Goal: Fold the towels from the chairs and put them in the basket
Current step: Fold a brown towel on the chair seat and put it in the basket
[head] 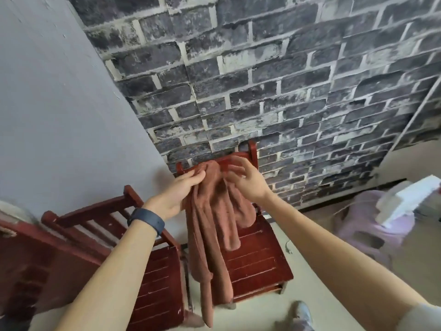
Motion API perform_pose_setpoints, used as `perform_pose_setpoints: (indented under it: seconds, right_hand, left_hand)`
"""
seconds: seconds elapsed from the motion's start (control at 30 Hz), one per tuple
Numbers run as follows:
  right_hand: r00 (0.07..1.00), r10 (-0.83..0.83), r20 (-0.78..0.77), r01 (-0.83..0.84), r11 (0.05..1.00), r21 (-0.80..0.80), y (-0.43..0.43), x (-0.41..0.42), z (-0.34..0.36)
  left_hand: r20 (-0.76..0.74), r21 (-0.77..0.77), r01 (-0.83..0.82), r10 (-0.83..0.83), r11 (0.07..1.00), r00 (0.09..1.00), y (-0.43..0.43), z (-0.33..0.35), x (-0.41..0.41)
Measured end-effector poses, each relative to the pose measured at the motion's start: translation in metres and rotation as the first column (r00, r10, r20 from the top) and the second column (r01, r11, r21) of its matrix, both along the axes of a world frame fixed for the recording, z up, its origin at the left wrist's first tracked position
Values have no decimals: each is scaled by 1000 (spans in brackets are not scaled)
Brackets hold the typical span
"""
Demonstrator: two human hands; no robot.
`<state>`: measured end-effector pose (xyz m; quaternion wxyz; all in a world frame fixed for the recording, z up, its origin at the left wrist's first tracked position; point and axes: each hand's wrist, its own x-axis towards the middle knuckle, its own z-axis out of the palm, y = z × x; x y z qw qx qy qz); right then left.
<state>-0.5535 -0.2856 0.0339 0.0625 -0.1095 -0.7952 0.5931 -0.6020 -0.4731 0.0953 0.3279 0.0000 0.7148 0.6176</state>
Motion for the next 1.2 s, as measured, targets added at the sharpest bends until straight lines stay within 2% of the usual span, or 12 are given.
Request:
perform_pose_setpoints:
  seconds: [0.03, 0.13, 0.2, 0.27, 0.33, 0.43, 0.63, 0.73, 0.9, 1.0, 1.07, 1.2]
  right_hand:
    - [997, -66, 36, 68, 995, -76, 3, 14, -17]
    - [931, -244, 273, 276, 957, -87, 13, 66, -84]
    - [838, -114, 534, 243, 954, -177, 15, 92, -126]
    - [718, 140, 682, 209, 891, -403, 8, 104, -162]
    - [673, 287, 682, 220, 802, -555, 1, 105, -185]
    - [726, 277, 629, 275, 722, -635, -4, 93, -172]
    - [849, 111, 517, 240, 790, -565, 7, 71, -151]
    - [881, 40, 472, 269, 778, -568, 16, 65, -145]
    - [895, -137, 424, 358, 787, -502, 46, 55, -133]
    - [899, -114, 422, 308, 850, -427, 65, 53, -123]
    - [885, -53, 463, 247, 895, -371, 73, 52, -114]
    - [877, 132, 463, 144, 845, -514, 87, 51, -104]
  left_hand:
    - [42, 53, 0, -2, 999, 999, 5, -5, 2]
    - [166, 139, -33, 10, 990, 986, 9, -18, 10]
    - [235, 167, -40, 0, 985, 972, 10, -27, 17]
    - [271, 190, -49, -5, 980, 963, 10, -35, 25]
    - [292, 225, -46, -22, 973, 956, 11, -42, 32]
    - [314, 234, -54, -23, 971, 949, 11, -45, 36]
    - [256, 239, -99, 36, 966, 966, 5, -46, 30]
    - [228, 223, -123, 71, 967, 971, -8, -48, 23]
    - [13, 90, -227, 227, 970, 974, -43, -60, 5]
    - [-81, -92, -290, 283, 953, 956, -64, -74, -4]
    - [-75, -155, -295, 286, 943, 955, -72, -81, -5]
    - [-71, -225, -284, 275, 932, 959, -72, -96, -3]
